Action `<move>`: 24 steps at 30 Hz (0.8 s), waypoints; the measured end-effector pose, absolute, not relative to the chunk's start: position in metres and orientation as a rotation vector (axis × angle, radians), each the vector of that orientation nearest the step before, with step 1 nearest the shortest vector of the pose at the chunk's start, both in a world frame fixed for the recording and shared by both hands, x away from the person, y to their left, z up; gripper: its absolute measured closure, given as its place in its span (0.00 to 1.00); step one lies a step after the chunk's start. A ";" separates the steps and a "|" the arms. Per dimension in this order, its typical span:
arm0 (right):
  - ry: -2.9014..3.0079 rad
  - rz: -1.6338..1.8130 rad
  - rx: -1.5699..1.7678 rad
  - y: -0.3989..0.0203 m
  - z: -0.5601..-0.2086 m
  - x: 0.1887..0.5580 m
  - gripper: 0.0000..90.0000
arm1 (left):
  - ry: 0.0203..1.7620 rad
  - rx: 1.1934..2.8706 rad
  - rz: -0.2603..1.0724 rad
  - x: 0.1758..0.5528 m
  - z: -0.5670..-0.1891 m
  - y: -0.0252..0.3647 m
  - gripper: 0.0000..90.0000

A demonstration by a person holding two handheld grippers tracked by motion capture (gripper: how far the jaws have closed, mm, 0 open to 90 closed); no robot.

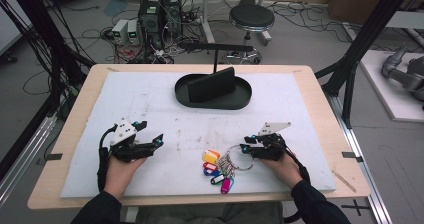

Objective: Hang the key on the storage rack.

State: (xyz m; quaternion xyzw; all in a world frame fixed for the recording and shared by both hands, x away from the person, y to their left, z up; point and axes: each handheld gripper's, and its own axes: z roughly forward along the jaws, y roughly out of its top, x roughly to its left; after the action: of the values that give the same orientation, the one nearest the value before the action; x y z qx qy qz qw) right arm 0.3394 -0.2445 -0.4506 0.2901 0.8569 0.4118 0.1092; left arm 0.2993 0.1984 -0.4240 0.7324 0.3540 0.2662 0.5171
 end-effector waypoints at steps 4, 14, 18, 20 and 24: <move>2.570 1.153 0.809 -0.237 -0.455 0.344 0.73 | 0.850 1.762 0.637 0.298 -0.424 0.199 0.27; 2.579 1.097 0.761 -0.235 -0.453 0.343 0.97 | 0.857 1.759 0.639 0.297 -0.425 0.199 0.27; 2.527 1.122 0.809 -0.240 -0.448 0.343 0.97 | 0.856 1.758 0.642 0.297 -0.425 0.200 0.27; 2.487 1.185 0.841 -0.246 -0.442 0.344 0.97 | 0.856 1.759 0.644 0.297 -0.425 0.200 0.27; 2.388 1.306 0.877 -0.257 -0.430 0.342 1.00 | 0.857 1.754 0.643 0.297 -0.425 0.199 0.27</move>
State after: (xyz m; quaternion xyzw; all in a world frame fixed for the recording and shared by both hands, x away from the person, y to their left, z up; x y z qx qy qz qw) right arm 0.3423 -0.2570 -0.4297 0.3037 0.8269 0.4521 0.1405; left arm 0.2972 0.1988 -0.4249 0.7306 0.3570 0.2679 0.5168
